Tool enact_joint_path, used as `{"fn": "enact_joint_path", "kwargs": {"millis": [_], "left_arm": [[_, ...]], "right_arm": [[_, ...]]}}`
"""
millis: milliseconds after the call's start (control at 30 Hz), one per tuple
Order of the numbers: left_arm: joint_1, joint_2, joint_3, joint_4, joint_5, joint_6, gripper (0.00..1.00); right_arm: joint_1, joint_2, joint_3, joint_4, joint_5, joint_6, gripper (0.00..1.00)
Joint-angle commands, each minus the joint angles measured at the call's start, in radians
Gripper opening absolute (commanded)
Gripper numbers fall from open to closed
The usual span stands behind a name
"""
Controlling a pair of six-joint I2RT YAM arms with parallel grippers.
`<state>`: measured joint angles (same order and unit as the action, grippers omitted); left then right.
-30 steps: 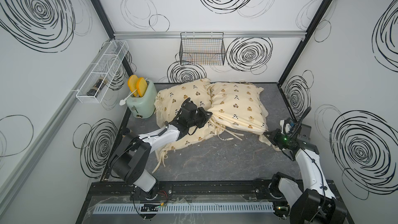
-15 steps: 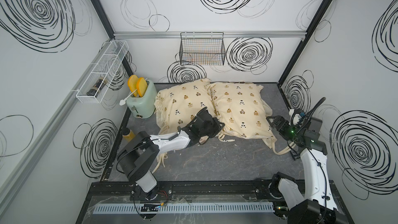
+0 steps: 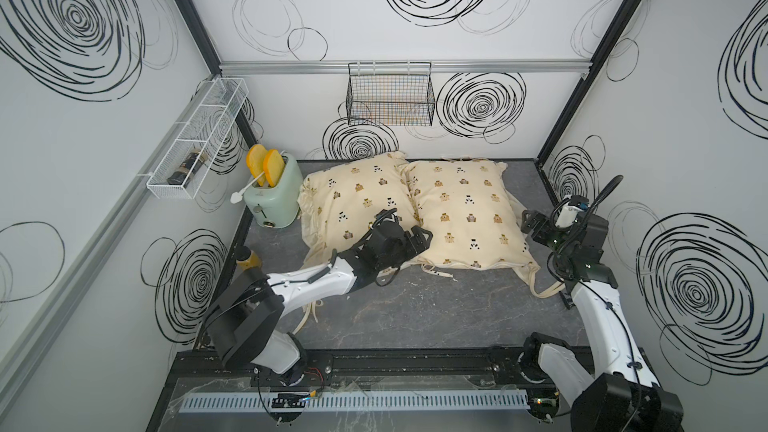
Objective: Zip up pillowcases
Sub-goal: Place the pillowcase at the center of the board, then reset both arms
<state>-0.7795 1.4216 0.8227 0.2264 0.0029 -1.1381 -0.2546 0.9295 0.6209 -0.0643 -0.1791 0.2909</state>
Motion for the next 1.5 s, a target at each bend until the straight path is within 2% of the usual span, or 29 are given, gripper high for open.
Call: {"fn": "enact_joint_path", "kwargs": {"millis": [0, 133, 267, 367, 500, 633, 733, 867, 1033, 1200, 1300, 1467], "left_arm": [[0.048, -0.156, 0.006, -0.073, -0.169, 0.199, 0.99], [0.13, -0.353, -0.02, -0.157, -0.349, 0.427, 0.99], [0.23, -0.499, -0.113, -0.128, -0.503, 0.647, 0.96], [0.338, -0.561, -0.224, -0.045, -0.511, 0.736, 0.96], [0.478, -0.591, -0.334, 0.034, -0.503, 0.786, 0.96], [0.567, -0.601, -0.44, 0.175, -0.526, 0.886, 0.96], [0.634, -0.571, -0.482, 0.23, -0.59, 0.891, 0.96], [0.72, -0.488, -0.548, 0.422, -0.511, 0.909, 0.96], [0.731, -0.374, -0.616, 0.677, -0.468, 0.996, 0.96], [0.755, -0.292, -0.65, 0.827, -0.43, 1.012, 0.96], [0.77, -0.226, -0.649, 0.87, -0.411, 0.977, 0.96], [0.744, -0.077, -0.708, 1.126, -0.393, 0.997, 0.96]], "right_arm": [[0.009, 0.01, -0.072, 0.18, 0.147, -0.048, 0.97], [0.029, 0.03, -0.158, 0.311, 0.217, -0.054, 0.98], [0.063, 0.061, -0.24, 0.455, 0.273, -0.041, 0.98], [0.113, 0.11, -0.286, 0.541, 0.336, -0.045, 0.98], [0.171, 0.191, -0.322, 0.65, 0.356, -0.061, 0.98], [0.252, 0.276, -0.354, 0.799, 0.397, -0.113, 0.97], [0.292, 0.314, -0.349, 0.841, 0.439, -0.143, 0.98], [0.299, 0.33, -0.369, 0.928, 0.457, -0.165, 0.98], [0.283, 0.343, -0.393, 1.015, 0.425, -0.171, 0.98], [0.273, 0.412, -0.39, 1.091, 0.402, -0.168, 0.97], [0.276, 0.466, -0.389, 1.155, 0.427, -0.171, 0.98], [0.275, 0.47, -0.397, 1.165, 0.371, -0.183, 0.98]]}}
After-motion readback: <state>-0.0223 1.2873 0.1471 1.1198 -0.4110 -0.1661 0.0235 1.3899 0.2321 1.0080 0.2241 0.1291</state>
